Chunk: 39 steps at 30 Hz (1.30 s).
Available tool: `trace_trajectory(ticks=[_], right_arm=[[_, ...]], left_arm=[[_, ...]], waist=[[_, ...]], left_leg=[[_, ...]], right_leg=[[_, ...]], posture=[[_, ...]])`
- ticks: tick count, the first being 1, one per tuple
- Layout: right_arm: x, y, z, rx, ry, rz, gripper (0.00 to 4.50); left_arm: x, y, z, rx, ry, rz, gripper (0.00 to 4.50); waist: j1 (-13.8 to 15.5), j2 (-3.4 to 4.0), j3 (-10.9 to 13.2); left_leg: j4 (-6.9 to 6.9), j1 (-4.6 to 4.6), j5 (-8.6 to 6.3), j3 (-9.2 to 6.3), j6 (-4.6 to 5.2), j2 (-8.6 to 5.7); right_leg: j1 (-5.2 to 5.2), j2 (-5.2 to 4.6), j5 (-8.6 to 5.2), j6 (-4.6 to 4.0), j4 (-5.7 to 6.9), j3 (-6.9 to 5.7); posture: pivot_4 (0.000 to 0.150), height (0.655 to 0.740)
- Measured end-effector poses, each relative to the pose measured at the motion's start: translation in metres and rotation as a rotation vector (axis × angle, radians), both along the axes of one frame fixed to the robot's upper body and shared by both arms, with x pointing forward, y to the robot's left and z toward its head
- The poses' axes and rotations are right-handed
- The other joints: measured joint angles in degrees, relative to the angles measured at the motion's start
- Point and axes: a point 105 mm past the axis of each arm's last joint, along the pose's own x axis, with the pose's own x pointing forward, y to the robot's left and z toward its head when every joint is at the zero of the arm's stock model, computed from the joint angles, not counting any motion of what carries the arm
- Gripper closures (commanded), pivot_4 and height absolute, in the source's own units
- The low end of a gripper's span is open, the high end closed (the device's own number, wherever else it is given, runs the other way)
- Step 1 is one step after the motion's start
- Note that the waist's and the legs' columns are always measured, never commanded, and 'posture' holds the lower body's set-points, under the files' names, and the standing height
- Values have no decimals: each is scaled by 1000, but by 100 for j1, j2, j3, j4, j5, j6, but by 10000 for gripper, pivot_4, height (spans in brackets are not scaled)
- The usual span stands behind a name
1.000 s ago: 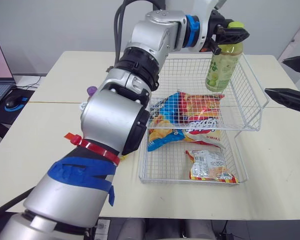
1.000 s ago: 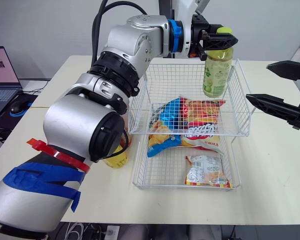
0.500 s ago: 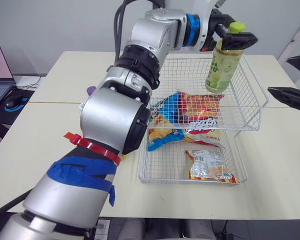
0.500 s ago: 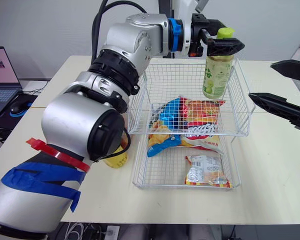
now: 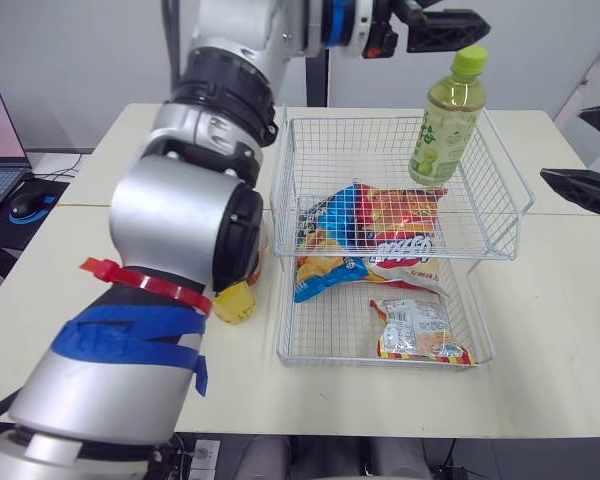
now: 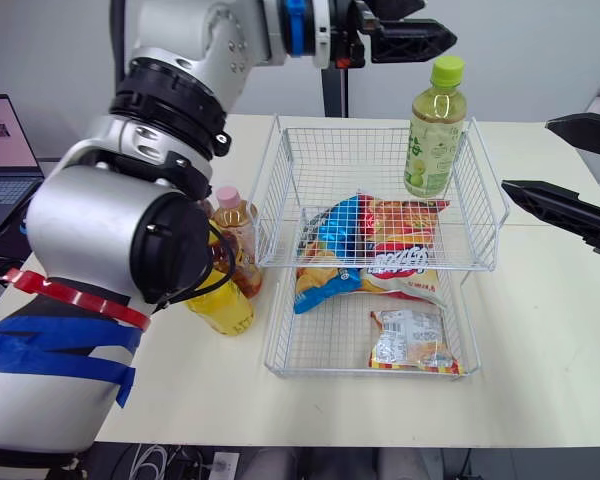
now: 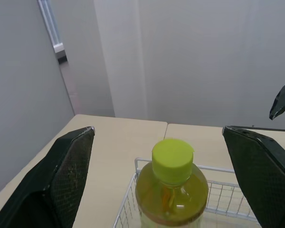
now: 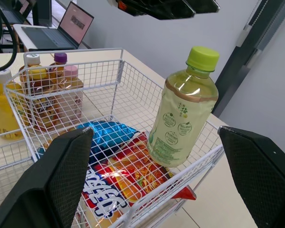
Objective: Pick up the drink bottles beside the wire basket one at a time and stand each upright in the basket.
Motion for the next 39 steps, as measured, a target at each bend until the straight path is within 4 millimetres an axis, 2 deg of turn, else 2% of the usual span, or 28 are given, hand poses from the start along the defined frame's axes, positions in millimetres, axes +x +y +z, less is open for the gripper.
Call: trace_trajectory(ticks=[4, 10, 16, 20, 24, 27, 31, 35, 37, 39], right_arm=[[0, -1, 0, -10, -4, -6, 0], [-3, 5, 3, 6, 0, 41, 0], [-5, 36, 5, -17, 17, 194, 0], [-8, 62, 4, -39, 30, 331, 0], [-7, 89, -2, -28, 64, 468, 0], [-2, 105, -5, -20, 85, 522, 0], [10, 111, -11, -40, 136, 503, 0], [14, 119, -16, -43, 195, 536, 0], [12, 126, -20, -52, 224, 578, 0], [10, 132, -23, -69, 245, 622, 0]], left_arm=[[-5, 24, 13, -2, -38, 6, 129], [-10, 67, -1, 5, -24, 12, 129], [-33, 130, 13, -12, -113, 143, 129], [-40, 171, 2, 12, -93, 311, 129], [-50, 224, -10, 42, -77, 522, 129], [-62, 268, -25, 67, -53, 676, 129], [-83, 321, -70, 87, 99, 826, 129], [-108, 353, -110, 58, 223, 913, 129], [-118, 359, -128, 26, 263, 927, 129], [-122, 356, -144, -16, 298, 917, 129]], waist=[[-9, 2, -1], [-14, 5, -3], [-85, 8, -5], [-110, 9, -5], [-143, 8, -5], [-155, 9, -5], [-149, 11, -7], [-81, 10, -7], [-54, 9, -8], [-1, 9, -8]], left_leg=[[-1, 3, 0, 0, 0, 1], [8, 4, 1, -16, -1, 3], [5, 9, 1, -28, -1, 8], [12, 12, 1, -32, 0, 8], [9, 10, 1, -35, -1, 10], [5, 12, 1, -34, -1, 12], [4, 14, 1, -29, 0, 12], [4, 16, 0, -30, 1, 12], [3, 17, 0, -31, 1, 14], [5, 17, 0, -34, 1, 13]], right_leg=[[0, 0, 0, 0, 3, 2], [-1, 1, 0, 0, 12, 7], [-2, 3, -1, -1, 12, 14], [0, 4, 0, -1, 14, 13], [-1, 5, 0, -2, 13, 12], [-4, 6, -1, -3, 13, 15], [-7, 5, -1, -3, 14, 24], [-4, 1, 0, -5, 13, 23], [-3, -10, 0, -5, 13, 23], [-3, -21, 1, -7, 15, 18]], posture=[[1500, 7400], [1500, 7400], [1500, 7400], [1500, 7400], [1500, 7400], [1500, 7400], [1500, 7400], [1500, 7400], [1500, 7400], [1500, 7400]])
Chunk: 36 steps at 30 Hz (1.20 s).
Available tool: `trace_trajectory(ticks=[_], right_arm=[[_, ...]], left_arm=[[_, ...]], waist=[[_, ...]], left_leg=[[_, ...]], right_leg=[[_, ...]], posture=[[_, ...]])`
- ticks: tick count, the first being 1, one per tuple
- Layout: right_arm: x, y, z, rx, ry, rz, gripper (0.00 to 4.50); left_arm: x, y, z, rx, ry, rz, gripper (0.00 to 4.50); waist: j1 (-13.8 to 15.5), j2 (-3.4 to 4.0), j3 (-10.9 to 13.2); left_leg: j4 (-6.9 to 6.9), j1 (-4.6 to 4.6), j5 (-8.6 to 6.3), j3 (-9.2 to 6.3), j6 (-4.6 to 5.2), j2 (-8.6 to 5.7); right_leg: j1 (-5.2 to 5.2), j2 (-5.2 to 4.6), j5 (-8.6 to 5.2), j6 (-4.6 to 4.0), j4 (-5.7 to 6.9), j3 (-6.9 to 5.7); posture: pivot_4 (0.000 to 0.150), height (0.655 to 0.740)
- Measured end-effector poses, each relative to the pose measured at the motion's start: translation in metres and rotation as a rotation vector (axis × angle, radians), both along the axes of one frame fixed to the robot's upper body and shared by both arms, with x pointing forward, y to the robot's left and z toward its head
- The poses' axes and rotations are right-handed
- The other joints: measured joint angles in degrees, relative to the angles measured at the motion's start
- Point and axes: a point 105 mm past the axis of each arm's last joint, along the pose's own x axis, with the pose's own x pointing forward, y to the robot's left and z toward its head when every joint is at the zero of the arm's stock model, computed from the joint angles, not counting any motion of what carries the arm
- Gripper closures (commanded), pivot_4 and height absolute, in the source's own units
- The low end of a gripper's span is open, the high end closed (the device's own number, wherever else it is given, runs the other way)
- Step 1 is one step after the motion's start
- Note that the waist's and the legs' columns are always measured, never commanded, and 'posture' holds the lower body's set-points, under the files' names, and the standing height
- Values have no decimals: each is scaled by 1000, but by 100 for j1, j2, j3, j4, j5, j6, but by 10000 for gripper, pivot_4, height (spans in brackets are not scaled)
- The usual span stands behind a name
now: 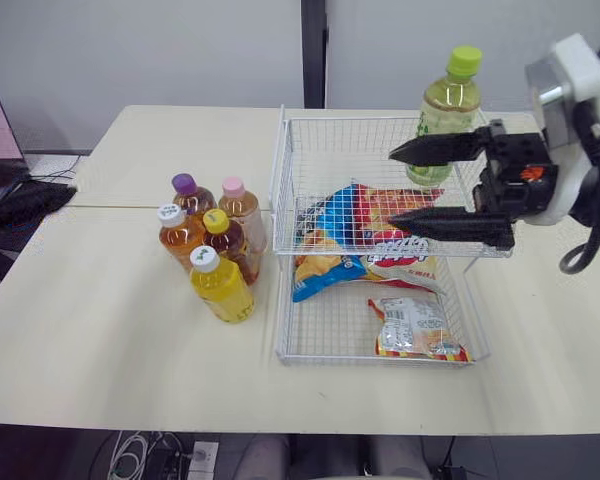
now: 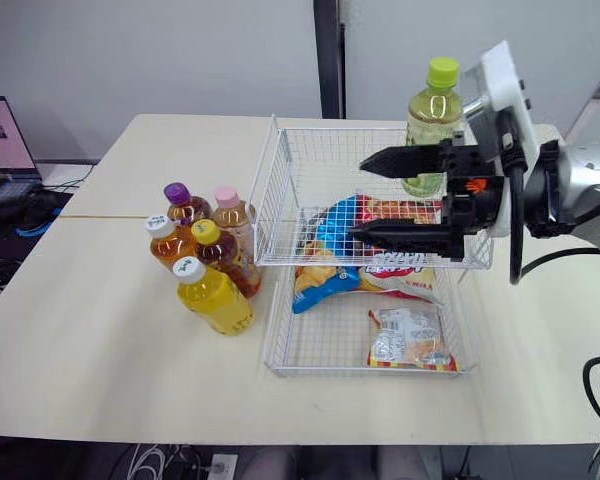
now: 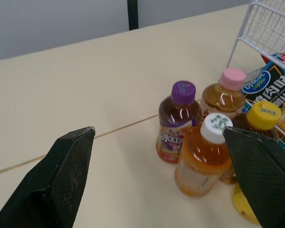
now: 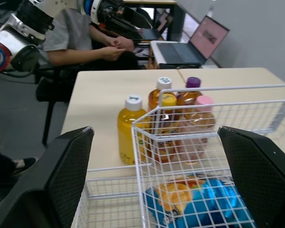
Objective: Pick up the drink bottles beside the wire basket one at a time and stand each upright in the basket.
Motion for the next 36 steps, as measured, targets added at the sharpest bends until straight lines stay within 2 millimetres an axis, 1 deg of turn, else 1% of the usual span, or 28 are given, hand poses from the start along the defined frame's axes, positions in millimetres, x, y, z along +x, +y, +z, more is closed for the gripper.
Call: trace_trajectory(ticks=[1, 2, 5, 8, 13, 16, 18, 23, 26, 30, 36], right_arm=[[-2, 3, -1, -12, 4, 25, 0], [-2, 4, -2, -19, 5, 33, 0], [-4, 7, -3, -47, 2, 70, 0], [-5, 8, -5, -58, 0, 89, 0], [-5, 7, -6, -67, -3, 97, 0], [-6, 7, -6, -70, -1, 106, 0], [-6, 6, -6, -72, -1, 108, 0], [-6, 6, -6, -75, -3, 104, 0], [-6, 5, -6, -76, -2, 105, 0], [-7, 4, -5, -77, -4, 108, 0], [-8, 2, -3, -72, -4, 107, 0]], left_arm=[[-1, -3, -6, -13, 6, -6, 129], [-2, -6, -9, -19, 9, -12, 129], [3, -23, -14, -21, -27, -18, 129], [17, -39, -24, -45, -43, -7, 129], [37, -66, -29, -72, -101, 26, 129], [48, -80, -42, -94, -80, 45, 129], [51, -83, -45, -87, -73, 59, 129], [58, -83, -52, -94, -69, 125, 129], [58, -83, -56, -87, -67, 138, 129], [58, -85, -59, -85, -59, 134, 8691], [65, -98, -52, -120, -85, 102, 28760]], waist=[[22, -4, -2], [34, -8, -4], [59, -11, -7], [52, -12, -7], [33, -13, -8], [3, -13, -8], [-1, -13, -8], [21, -14, -8], [21, -14, -9], [23, -14, -9], [29, -14, -9]], left_leg=[[1, 0, 0, -3, 0, 0], [1, -1, 0, -7, 0, -1], [1, 0, 0, -9, 0, -7], [1, -1, 0, -8, -1, -5], [0, 0, 0, -2, -1, -6], [0, 0, 0, -1, -1, -2], [0, 2, 0, 1, -1, -1], [3, 0, 0, 0, -1, -5], [0, 0, 0, 1, -1, -6], [0, 0, 0, -1, -1, -6], [1, 0, 0, 0, -1, -8]], right_leg=[[1, -1, 0, 0, 0, -4], [2, -1, 0, -1, -1, -7], [6, -7, 2, 0, -6, -10], [4, -6, 4, -2, -2, -11], [3, -6, 4, -3, -2, -8], [2, -3, 5, -4, 1, -9], [1, -2, 5, -5, 2, -7], [3, -1, 5, -4, 0, -9], [3, -1, 5, -4, -2, -9], [4, -1, 5, -4, -3, -10], [5, 0, 5, -4, -4, -12]], posture=[[1500, 7400], [1500, 7400], [1500, 7400], [1500, 7400], [1500, 7400], [1500, 7400], [1500, 7400], [1500, 7400], [1500, 7400], [1500, 7400], [1500, 7400]])
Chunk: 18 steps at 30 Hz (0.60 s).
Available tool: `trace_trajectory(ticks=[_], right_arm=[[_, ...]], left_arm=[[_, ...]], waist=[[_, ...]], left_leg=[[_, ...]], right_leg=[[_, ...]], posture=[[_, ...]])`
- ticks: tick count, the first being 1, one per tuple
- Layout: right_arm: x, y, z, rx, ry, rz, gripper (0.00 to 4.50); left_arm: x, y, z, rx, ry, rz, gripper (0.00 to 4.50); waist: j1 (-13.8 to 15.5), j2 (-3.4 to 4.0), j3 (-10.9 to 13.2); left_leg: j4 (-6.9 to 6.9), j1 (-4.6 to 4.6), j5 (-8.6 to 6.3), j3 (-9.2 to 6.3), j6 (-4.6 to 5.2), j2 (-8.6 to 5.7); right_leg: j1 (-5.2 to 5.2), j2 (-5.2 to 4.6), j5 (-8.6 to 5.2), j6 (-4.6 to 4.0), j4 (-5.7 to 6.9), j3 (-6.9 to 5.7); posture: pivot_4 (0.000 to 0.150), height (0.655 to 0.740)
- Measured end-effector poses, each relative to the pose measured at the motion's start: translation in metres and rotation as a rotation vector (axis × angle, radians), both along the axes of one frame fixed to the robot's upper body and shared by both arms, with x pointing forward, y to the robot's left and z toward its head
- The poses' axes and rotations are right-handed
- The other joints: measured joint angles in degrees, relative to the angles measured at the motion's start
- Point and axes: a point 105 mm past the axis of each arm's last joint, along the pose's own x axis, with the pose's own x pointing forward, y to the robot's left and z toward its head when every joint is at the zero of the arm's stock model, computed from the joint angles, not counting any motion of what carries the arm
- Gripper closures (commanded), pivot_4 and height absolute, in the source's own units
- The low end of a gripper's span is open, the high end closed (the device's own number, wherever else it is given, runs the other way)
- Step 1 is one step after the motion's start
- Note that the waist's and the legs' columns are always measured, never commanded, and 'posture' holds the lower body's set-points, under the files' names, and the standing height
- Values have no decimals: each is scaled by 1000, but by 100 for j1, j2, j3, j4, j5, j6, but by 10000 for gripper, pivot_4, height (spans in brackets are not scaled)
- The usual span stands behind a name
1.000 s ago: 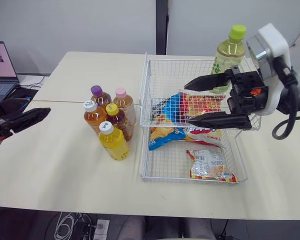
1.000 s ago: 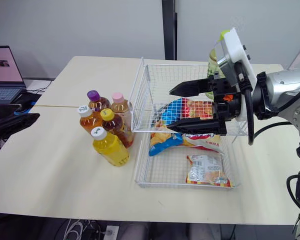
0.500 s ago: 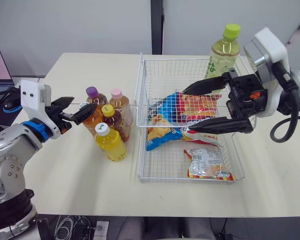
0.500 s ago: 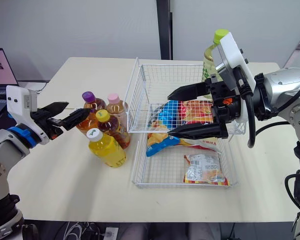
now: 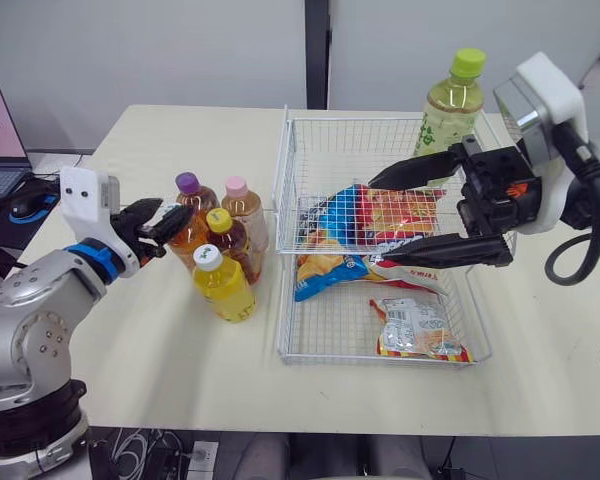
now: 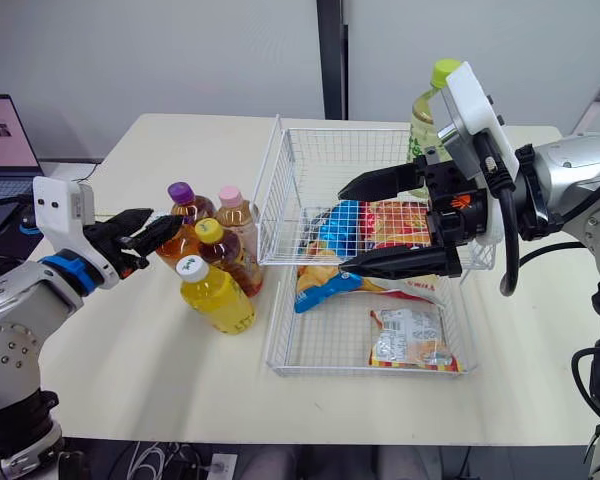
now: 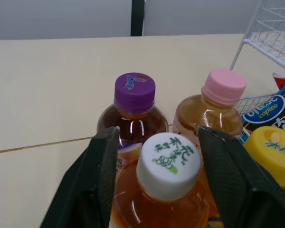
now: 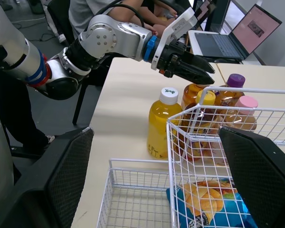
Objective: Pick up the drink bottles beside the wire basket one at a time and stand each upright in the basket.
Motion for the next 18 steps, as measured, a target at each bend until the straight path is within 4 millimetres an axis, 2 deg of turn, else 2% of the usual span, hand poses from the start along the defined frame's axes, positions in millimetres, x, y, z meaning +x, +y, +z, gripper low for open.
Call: trace_trajectory(ticks=[1, 2, 18], right_arm=[[0, 0, 0, 1, -1, -1, 0], [0, 0, 1, 4, -2, -2, 0], [1, 1, 2, 25, 8, -14, 0]], left_arm=[[2, -2, 0, 0, 0, 1, 31909], [3, -2, 0, 1, -1, 8, 32460], [-7, 8, -1, -11, 7, 10, 32458]], waist=[[1, 0, 0], [1, 0, 0], [-15, 0, 0]], left_leg=[[0, 0, 0, 0, 0, 0], [0, 0, 0, 0, 0, -1], [-5, 0, 0, 0, 0, 2]], right_leg=[[0, 0, 0, 0, 0, -1], [0, 0, 0, 0, 0, 0], [-1, 0, 0, 0, -6, 1]], posture=[[1500, 7400], [1500, 7400], [1500, 7400]])
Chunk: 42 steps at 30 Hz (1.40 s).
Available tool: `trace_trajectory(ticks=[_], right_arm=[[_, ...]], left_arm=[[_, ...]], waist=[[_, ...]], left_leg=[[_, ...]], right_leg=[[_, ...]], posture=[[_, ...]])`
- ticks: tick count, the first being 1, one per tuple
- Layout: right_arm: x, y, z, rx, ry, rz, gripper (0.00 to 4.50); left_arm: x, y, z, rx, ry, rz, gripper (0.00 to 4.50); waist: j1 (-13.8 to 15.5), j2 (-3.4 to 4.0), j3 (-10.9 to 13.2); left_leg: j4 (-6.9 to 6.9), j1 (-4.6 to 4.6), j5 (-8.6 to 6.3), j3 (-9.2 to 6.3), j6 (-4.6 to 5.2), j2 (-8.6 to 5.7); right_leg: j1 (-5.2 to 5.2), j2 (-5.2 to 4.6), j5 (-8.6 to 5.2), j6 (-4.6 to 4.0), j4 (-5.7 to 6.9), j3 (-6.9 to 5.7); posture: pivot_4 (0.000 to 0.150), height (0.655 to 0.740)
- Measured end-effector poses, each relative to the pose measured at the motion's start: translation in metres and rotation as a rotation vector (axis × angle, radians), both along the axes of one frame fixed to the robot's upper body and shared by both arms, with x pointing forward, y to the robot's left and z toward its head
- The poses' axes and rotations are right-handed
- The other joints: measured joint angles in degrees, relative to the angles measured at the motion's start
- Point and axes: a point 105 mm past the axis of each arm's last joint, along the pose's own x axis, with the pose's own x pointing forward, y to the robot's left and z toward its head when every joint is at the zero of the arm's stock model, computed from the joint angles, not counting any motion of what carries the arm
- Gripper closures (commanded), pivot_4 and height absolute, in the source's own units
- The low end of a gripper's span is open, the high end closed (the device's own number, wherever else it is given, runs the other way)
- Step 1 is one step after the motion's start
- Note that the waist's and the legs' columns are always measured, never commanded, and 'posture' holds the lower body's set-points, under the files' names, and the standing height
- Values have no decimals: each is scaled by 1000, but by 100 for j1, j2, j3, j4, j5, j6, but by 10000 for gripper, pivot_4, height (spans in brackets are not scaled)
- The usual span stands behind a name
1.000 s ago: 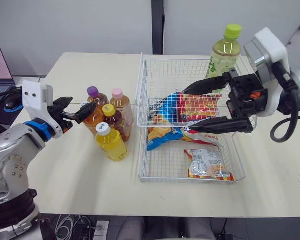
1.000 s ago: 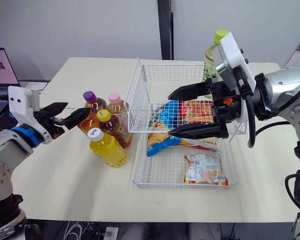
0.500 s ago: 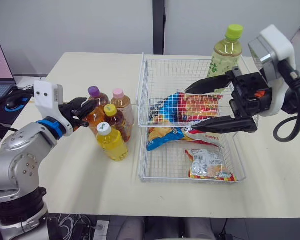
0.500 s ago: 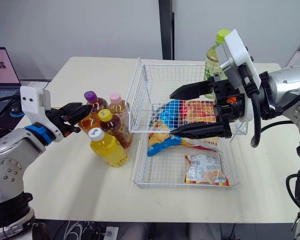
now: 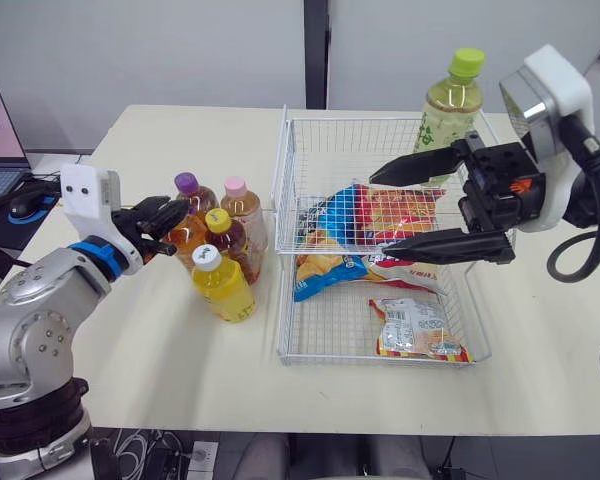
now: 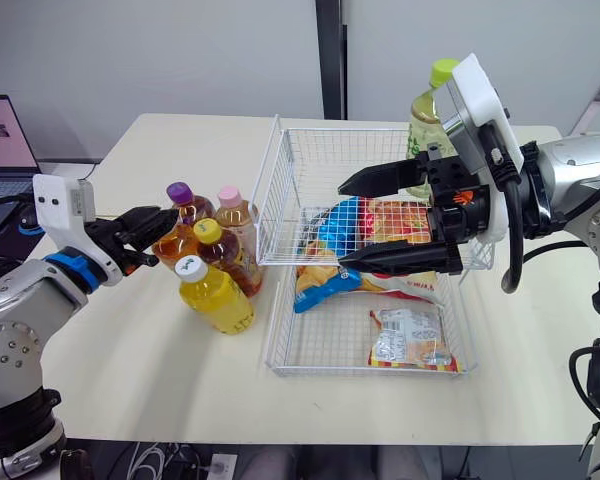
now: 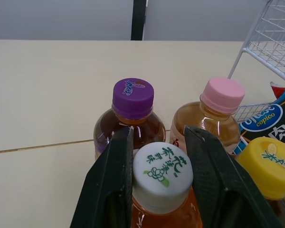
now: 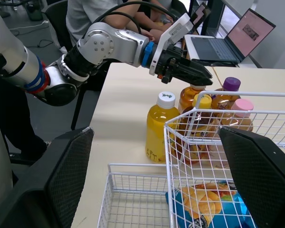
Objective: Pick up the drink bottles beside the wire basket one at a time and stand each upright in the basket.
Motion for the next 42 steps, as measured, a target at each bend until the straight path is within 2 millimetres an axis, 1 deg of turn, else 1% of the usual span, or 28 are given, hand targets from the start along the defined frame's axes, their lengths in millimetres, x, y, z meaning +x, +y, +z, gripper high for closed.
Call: trace_trajectory(ticks=[5, 7, 8, 11, 12, 15, 20, 23, 30, 34, 40, 42], right_arm=[[0, 3, 0, 13, 1, 6, 0], [0, 4, 0, 17, 1, 7, 0], [0, 4, 0, 18, 1, 8, 0], [1, 4, 0, 21, -1, 2, 0], [1, 4, 0, 21, -1, 0, 0], [1, 4, 0, 22, -1, -2, 0], [1, 5, 0, 23, -2, -3, 0], [1, 5, 0, 24, -2, -3, 0], [1, 6, 0, 29, 0, 3, 0], [1, 7, -1, 30, 1, 6, 0], [0, 7, -1, 30, -1, 9, 0], [-1, 7, -1, 31, -4, 9, 0]], left_arm=[[-2, 0, 0, 12, -2, -23, 32458], [-2, 0, 0, 3, -2, -28, 24855], [-2, -1, 1, -2, -5, -36, 22661], [-2, -3, 4, -7, -12, -50, 13180], [-2, -3, 4, -5, -10, -50, 9243], [-2, -1, 5, 5, -4, -54, 1039], [-5, 1, 8, 32, 3, -85, 1039], [-6, 3, 5, 38, 13, -87, 1039], [2, 15, -3, 56, 17, 2, 1039], [5, 8, -8, 57, 19, -16, 1039], [10, 1, -6, 48, 5, -26, 1039], [11, 0, -7, 48, 7, -29, 4824]], waist=[[6, 0, 0], [6, 0, 0], [7, 0, 0], [7, 0, 0], [4, 0, 0], [4, 0, 0], [6, 0, 0], [4, 0, 0], [9, 0, 0], [11, 0, 0], [8, 0, 0], [8, 0, 0]], left_leg=[[0, 0, 0, -1, 0, 1], [0, 0, 0, -1, 0, 0], [-1, -1, 0, -2, 0, 0], [-1, 0, 0, -1, 0, 0], [-2, 0, 0, -1, 0, 0], [-2, 0, 0, -1, 0, 0], [-3, 0, 0, -1, 0, 0], [-4, 0, 0, -1, 0, 1], [-5, 0, 0, -2, 0, 1], [-5, -1, 0, -3, 0, 1], [-6, -1, 0, -2, 0, 1], [-6, -1, 0, -3, 0, 1]], right_leg=[[0, 0, 0, 0, -2, -1], [0, 0, 0, 0, -3, -1], [0, 0, 0, 0, -3, -2], [0, 0, 0, 0, -4, -1], [0, 0, 0, 0, -4, -1], [0, 0, 0, 0, -4, -1], [0, 0, 0, 0, -5, -1], [0, -1, 0, 0, -6, 0], [0, -2, 0, 0, -6, -1], [0, -1, 0, 0, -8, -2], [0, -1, 0, 0, -8, -1], [0, -1, 0, 0, -7, -2]], posture=[[1500, 7400], [1500, 7400], [1500, 7400], [1500, 7400], [1500, 7400], [1500, 7400], [1500, 7400], [1500, 7400], [1500, 7400], [1500, 7400], [1500, 7400], [1500, 7400]])
